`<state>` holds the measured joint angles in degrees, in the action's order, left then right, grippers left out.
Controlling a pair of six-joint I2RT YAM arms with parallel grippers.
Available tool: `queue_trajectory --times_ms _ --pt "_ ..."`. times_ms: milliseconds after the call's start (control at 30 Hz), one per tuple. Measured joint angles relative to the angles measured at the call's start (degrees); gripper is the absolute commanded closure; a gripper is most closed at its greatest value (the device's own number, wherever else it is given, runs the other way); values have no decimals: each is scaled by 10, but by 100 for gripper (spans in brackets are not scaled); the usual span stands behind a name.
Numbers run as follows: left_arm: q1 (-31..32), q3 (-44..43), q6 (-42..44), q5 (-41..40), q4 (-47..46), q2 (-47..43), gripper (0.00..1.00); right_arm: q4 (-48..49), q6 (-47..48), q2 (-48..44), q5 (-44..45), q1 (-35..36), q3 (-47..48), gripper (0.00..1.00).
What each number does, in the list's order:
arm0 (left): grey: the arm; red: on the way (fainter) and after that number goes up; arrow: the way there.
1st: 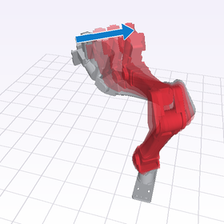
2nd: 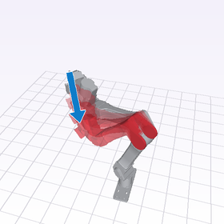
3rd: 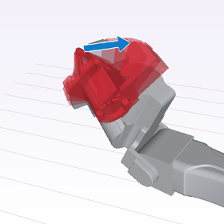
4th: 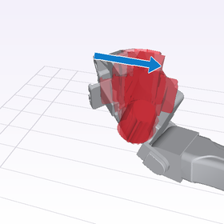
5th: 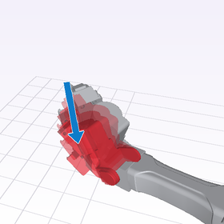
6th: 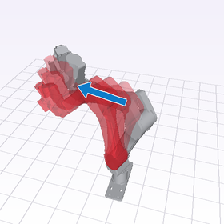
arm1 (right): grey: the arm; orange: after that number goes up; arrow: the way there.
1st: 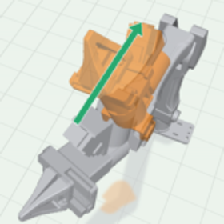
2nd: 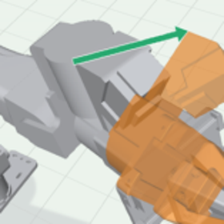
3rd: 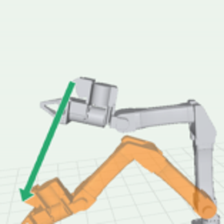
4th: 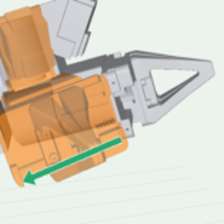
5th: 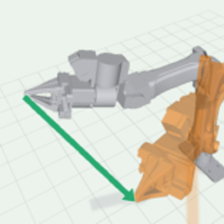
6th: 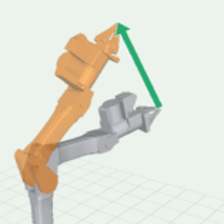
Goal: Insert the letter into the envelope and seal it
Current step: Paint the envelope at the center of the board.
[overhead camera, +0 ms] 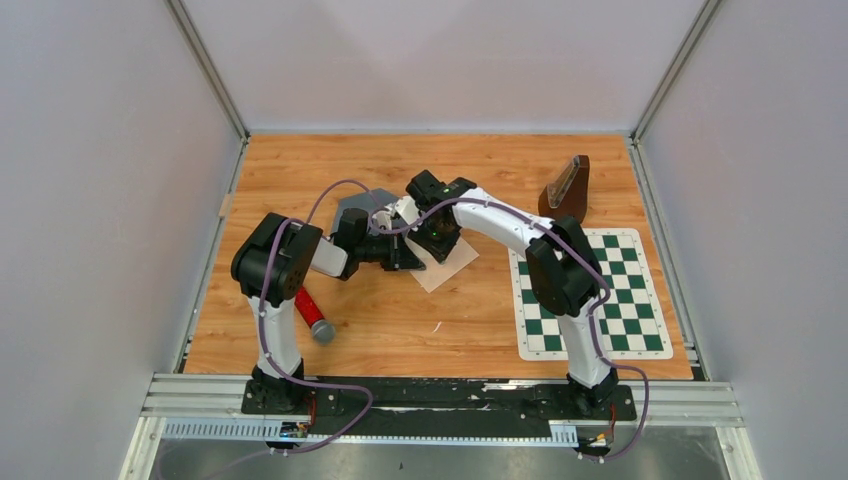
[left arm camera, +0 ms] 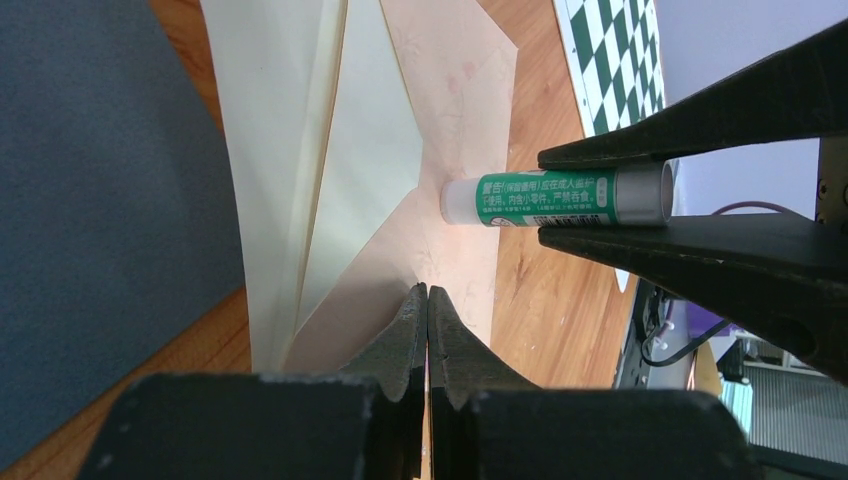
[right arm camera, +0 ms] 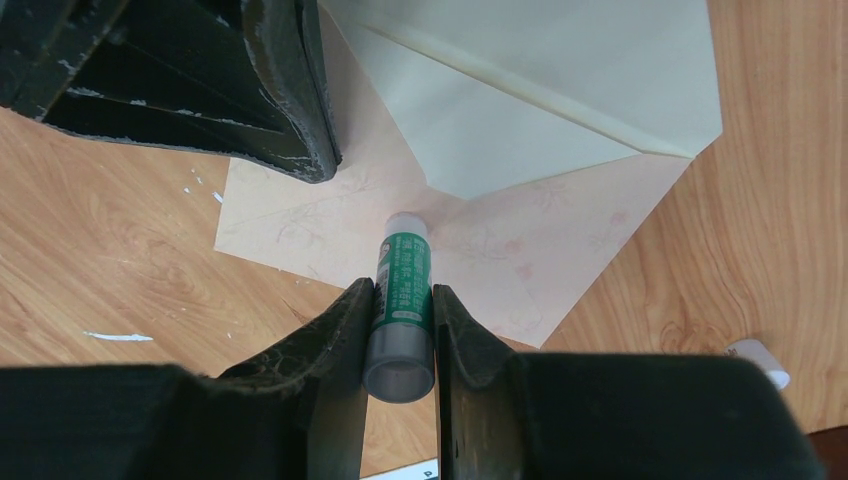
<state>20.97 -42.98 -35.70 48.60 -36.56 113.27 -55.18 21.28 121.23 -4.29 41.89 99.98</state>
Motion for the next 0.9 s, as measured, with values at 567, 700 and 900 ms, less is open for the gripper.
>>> queue_trajectory --times_ms 567,700,900 --pt "0 -6 0 2 13 0 100 24 29 -16 59 7 -29 100" --pt "0 -7 0 3 14 2 100 23 31 -21 49 11 -35 100" --pt "0 -7 0 4 14 2 100 19 32 -31 25 20 -49 100"
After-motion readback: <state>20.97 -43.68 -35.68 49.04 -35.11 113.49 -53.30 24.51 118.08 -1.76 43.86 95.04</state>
